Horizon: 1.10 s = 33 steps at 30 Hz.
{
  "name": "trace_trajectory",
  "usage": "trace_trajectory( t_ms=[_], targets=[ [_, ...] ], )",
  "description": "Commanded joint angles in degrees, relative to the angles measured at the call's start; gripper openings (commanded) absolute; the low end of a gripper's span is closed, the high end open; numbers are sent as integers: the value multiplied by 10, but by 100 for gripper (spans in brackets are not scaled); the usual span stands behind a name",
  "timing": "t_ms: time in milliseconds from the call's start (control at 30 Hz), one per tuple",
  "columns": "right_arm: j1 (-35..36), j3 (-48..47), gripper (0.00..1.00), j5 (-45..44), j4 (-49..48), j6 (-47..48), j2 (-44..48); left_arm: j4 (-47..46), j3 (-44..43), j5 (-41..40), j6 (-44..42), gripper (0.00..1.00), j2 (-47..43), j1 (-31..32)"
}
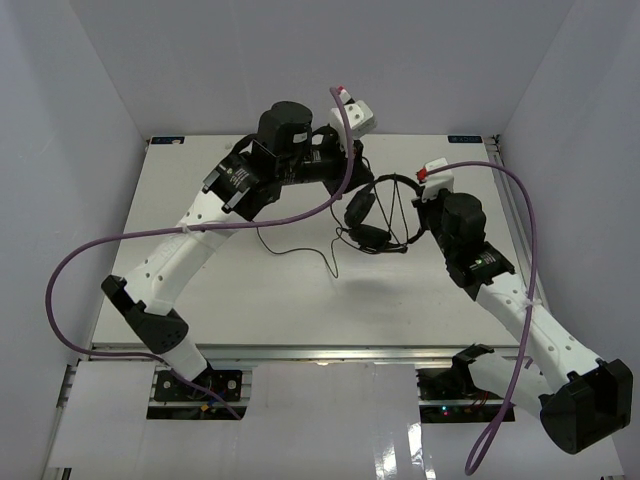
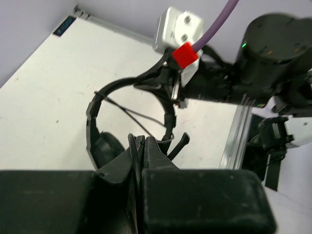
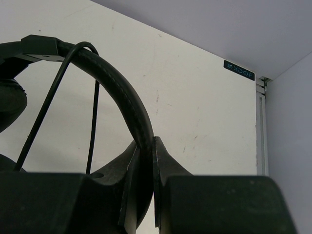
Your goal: Wrap the headphones
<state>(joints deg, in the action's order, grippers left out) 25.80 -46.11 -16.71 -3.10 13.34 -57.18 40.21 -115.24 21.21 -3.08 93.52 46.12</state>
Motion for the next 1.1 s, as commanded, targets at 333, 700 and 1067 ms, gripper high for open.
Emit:
trace_trajectory(
  t_ms=[333, 700, 1067],
  targets=[
    [0, -63, 8, -35, -40, 18, -4, 60, 29, -200, -122, 9, -24, -3],
    [0, -45, 8, -15, -38, 18, -9, -100, -45, -179, -154, 10, 10, -3],
    [0, -28, 8, 21, -25, 17, 4, -155, -74, -254, -174, 10, 69, -42]
  ],
)
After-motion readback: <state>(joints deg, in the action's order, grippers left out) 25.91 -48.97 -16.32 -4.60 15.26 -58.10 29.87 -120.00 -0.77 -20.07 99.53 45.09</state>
